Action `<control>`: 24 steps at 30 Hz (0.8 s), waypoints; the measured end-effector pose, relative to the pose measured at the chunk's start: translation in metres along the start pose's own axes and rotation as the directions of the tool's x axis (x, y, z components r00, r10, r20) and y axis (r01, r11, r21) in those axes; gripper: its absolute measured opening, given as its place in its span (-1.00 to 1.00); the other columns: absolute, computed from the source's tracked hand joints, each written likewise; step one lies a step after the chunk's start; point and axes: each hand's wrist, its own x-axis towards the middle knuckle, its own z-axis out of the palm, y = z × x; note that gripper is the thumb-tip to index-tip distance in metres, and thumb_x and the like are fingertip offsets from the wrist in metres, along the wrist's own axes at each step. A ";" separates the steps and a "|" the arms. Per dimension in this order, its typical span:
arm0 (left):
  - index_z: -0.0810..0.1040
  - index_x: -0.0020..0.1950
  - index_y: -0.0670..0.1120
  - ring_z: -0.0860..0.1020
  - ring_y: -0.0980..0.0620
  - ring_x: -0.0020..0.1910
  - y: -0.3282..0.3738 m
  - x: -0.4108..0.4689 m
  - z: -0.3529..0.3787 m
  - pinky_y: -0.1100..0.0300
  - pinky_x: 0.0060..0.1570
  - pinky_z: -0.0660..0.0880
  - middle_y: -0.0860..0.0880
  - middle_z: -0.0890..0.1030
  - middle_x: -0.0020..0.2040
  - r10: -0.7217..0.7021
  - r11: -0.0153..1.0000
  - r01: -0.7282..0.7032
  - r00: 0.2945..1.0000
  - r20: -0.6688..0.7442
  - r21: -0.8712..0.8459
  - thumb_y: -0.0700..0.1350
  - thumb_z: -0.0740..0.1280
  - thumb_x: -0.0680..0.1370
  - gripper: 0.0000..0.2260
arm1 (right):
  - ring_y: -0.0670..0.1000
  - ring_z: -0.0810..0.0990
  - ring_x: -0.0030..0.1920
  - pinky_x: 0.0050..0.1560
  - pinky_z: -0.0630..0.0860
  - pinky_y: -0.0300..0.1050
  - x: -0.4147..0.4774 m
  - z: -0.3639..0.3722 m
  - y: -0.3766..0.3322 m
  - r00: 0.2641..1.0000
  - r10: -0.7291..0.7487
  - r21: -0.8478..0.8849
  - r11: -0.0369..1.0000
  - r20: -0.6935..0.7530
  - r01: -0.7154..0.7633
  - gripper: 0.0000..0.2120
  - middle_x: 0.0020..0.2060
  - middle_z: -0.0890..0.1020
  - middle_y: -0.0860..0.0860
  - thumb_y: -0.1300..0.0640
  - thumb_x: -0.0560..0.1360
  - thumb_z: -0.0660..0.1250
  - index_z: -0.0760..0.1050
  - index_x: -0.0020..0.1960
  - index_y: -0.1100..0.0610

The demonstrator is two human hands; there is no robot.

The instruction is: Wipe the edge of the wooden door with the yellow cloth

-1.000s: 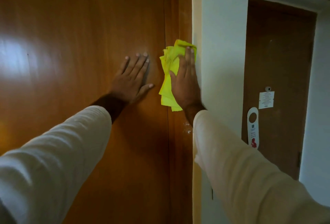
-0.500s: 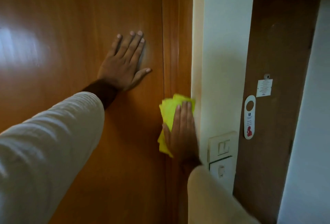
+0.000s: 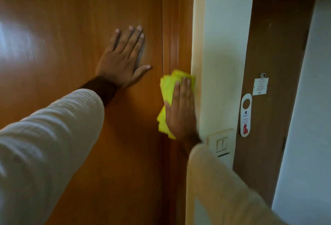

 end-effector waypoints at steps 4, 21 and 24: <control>0.02 0.73 -0.20 0.07 -0.17 0.74 0.000 0.000 0.001 -0.24 0.68 0.07 -0.19 0.07 0.75 -0.001 1.000 0.001 1.000 -0.011 -0.006 0.40 -0.10 0.68 -0.16 | 0.26 0.14 0.61 0.58 0.17 0.10 0.135 -0.025 -0.002 0.990 -0.018 0.017 1.000 -0.140 0.021 -0.29 0.60 0.18 0.25 -0.10 0.63 0.20 0.06 0.61 0.27; 0.01 0.73 -0.21 0.05 -0.17 0.75 -0.001 0.001 0.002 -0.24 0.69 0.05 -0.20 0.05 0.75 0.010 1.000 -0.010 1.000 -0.014 -0.015 0.40 -0.10 0.68 -0.16 | 0.21 0.07 0.64 0.60 0.11 0.04 0.101 -0.023 -0.005 0.994 0.047 0.019 0.999 -0.098 -0.045 -0.33 0.63 0.12 0.20 -0.06 0.66 0.14 -0.01 0.64 0.23; 0.01 0.73 -0.21 0.05 -0.18 0.75 -0.001 0.001 0.003 -0.24 0.69 0.06 -0.20 0.05 0.75 0.008 1.000 -0.008 1.000 -0.009 -0.013 0.40 -0.12 0.68 -0.16 | 0.18 -0.03 0.66 0.63 0.06 0.05 0.011 -0.003 -0.003 0.997 0.074 0.023 0.997 -0.021 -0.073 -0.33 0.64 0.06 0.18 -0.06 0.70 0.10 -0.09 0.65 0.20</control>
